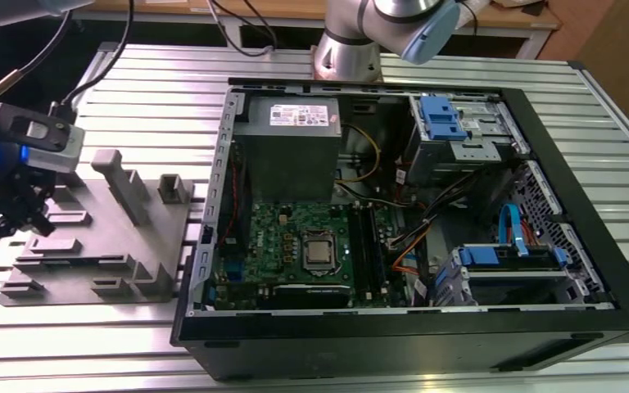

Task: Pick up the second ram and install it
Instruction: 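Pick up the second ram and move it above second insertion slot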

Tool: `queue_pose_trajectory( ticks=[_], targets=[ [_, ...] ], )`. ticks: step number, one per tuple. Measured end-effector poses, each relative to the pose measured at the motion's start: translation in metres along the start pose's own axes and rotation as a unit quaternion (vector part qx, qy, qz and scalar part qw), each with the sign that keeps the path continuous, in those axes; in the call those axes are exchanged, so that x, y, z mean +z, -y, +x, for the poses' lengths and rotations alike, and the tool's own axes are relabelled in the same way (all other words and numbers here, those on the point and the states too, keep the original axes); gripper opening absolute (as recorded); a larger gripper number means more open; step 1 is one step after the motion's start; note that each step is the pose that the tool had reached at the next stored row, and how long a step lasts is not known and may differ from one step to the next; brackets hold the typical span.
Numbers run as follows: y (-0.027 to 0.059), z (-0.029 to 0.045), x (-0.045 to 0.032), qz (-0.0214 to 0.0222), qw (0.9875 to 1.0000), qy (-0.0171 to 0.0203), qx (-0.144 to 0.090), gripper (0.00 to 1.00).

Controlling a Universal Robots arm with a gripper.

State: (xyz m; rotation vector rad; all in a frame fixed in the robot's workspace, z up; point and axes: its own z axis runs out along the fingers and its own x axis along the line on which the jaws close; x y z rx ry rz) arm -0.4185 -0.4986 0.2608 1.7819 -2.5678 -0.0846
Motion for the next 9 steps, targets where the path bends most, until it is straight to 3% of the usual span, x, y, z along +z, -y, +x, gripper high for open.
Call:
queue_pose_trajectory(
  ticks=[5,9],
  targets=[
    [0.0002,0.0001,0.0034,-0.0008,0.999,-0.0024,-0.045,0.07],
    [0.0003,0.0001,0.0061,-0.0015,0.9967,-0.0044,-0.082,0.07]
  ],
)
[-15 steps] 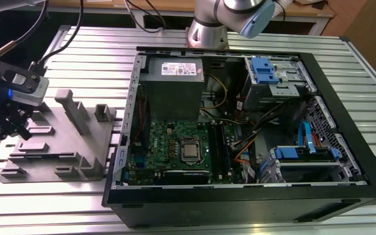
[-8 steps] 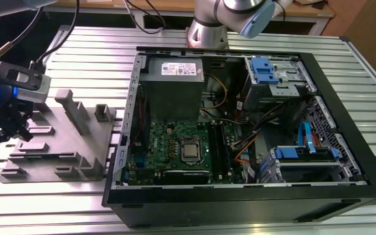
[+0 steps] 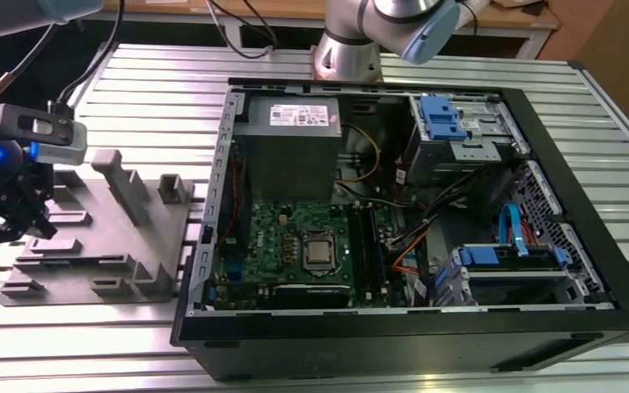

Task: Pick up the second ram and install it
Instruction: 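Pick up the second ram and move it above second insertion slot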

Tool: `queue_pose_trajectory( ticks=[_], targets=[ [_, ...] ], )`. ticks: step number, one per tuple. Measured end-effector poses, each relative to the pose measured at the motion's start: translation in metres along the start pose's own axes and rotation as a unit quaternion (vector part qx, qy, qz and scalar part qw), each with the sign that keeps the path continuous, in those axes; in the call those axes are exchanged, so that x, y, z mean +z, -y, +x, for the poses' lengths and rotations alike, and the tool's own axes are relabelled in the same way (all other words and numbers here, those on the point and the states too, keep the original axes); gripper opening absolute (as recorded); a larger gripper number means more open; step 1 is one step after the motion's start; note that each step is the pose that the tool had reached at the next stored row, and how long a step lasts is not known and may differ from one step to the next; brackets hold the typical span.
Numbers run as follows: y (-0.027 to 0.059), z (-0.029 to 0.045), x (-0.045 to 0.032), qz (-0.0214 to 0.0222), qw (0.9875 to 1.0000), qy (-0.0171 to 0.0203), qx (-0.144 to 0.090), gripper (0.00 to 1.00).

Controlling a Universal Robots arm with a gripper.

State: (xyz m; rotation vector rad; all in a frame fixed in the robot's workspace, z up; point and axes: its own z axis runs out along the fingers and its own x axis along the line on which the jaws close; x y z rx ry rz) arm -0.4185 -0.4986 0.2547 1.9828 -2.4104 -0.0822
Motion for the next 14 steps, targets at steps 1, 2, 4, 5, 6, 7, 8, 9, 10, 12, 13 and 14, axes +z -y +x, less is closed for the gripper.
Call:
queue_pose_trajectory(
  ticks=[1,2,4,5,6,7,8,9,10,12,13,14],
  targets=[
    [0.0,0.0,0.0007,-0.0002,1.0,-0.0005,-0.01,0.07],
    [0.0001,0.0,0.0015,-0.0003,0.9998,-0.001,-0.019,0.07],
    [0.0001,0.0,0.0028,-0.0007,0.9993,-0.0019,-0.037,0.07],
    [0.0002,0.0001,0.0035,-0.0008,0.999,-0.0024,-0.046,0.07],
    [0.0002,0.0001,0.0042,-0.001,0.9985,-0.0029,-0.055,0.07],
    [0.0003,0.0001,0.0048,-0.0012,0.998,-0.0034,-0.064,0.07],
    [0.0003,0.0001,0.0052,-0.0013,0.9974,-0.0038,-0.072,0.07],
    [0.0003,0.0001,0.0052,-0.0015,0.9971,-0.0041,-0.076,0.07],
    [0.0003,0.0001,0.0052,-0.0015,0.9971,-0.0041,-0.076,0.07],
    [0.0003,0.0001,0.0053,-0.0014,0.9971,-0.0041,-0.076,0.07],
    [0.0003,0.0001,0.0054,-0.0014,0.9971,-0.004,-0.076,0.07],
    [0.0003,0.0001,0.0059,-0.0013,0.9971,-0.0039,-0.076,0.07]
  ],
)
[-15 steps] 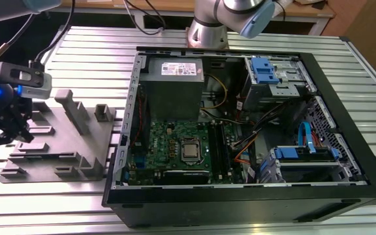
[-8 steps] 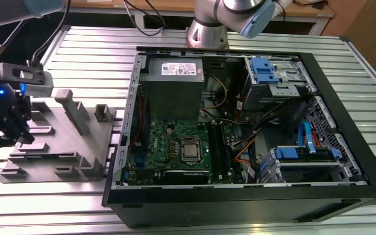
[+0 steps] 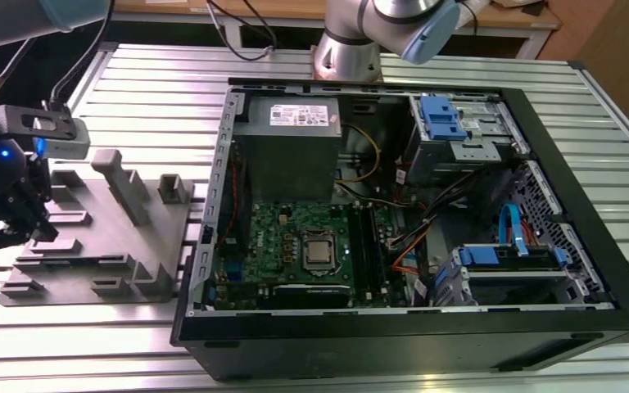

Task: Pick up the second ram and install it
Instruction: 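Pick up the second ram and move it above second insertion slot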

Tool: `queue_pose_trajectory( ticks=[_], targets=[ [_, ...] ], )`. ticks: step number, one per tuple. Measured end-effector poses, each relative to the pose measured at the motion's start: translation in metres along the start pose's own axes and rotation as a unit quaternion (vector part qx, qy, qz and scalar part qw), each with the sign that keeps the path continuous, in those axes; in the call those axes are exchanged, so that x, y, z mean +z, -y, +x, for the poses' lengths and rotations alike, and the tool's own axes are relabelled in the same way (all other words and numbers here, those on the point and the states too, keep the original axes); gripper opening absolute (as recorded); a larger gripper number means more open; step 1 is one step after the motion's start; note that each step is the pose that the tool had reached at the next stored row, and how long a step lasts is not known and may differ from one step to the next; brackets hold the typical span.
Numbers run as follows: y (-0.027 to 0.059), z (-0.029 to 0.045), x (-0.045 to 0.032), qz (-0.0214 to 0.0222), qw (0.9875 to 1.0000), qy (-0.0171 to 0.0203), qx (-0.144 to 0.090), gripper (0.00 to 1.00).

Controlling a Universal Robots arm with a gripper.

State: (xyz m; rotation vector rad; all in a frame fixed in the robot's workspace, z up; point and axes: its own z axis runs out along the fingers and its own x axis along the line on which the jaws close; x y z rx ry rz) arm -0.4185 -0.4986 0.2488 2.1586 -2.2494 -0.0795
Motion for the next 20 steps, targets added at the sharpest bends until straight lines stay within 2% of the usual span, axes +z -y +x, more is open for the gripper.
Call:
queue_pose_trajectory(
  ticks=[7,11,14,20],
  targets=[
    [0.0005,0.0045,0.0068,0.0001,1.0,-0.0001,0.0,0.07],
    [0.0009,0.0085,0.0111,0.0027,1.0,0.0,0.0,0.07],
    [0.0011,0.0095,0.0145,0.0046,1.0,0.0002,0.0,0.07],
    [0.0018,0.0098,0.0201,0.005,1.0,0.0002,0.0,0.07]
  ],
)
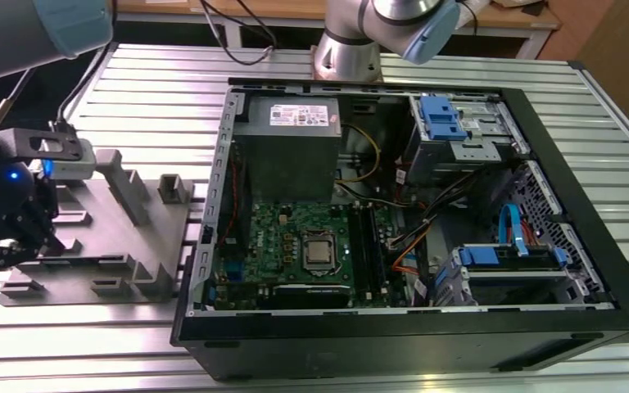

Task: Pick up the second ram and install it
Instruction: 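Pick up the second ram and move it above second insertion slot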

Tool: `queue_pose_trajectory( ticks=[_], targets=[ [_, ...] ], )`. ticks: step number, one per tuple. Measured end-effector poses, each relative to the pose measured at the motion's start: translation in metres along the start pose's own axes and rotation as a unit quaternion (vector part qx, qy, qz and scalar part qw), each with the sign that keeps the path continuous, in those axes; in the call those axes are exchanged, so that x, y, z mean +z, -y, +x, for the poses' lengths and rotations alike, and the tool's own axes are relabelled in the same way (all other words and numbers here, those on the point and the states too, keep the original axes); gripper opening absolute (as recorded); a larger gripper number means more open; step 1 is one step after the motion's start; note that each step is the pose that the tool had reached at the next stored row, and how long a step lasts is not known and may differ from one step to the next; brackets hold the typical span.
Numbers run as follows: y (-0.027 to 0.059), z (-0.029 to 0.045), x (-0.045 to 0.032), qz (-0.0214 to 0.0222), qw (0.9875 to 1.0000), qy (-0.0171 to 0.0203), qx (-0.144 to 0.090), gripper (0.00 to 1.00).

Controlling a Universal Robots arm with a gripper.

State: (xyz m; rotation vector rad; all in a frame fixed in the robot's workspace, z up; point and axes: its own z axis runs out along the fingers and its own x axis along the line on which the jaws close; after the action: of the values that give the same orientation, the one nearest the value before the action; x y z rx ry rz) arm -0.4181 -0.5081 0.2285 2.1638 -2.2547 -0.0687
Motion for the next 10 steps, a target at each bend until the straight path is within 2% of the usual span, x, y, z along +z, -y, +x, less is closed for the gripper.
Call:
queue_pose_trajectory(
  ticks=[10],
  targets=[
    [0.0059,-0.0002,0.0063,0.0001,1.0,0.0,0.0,0.07]
  ],
)
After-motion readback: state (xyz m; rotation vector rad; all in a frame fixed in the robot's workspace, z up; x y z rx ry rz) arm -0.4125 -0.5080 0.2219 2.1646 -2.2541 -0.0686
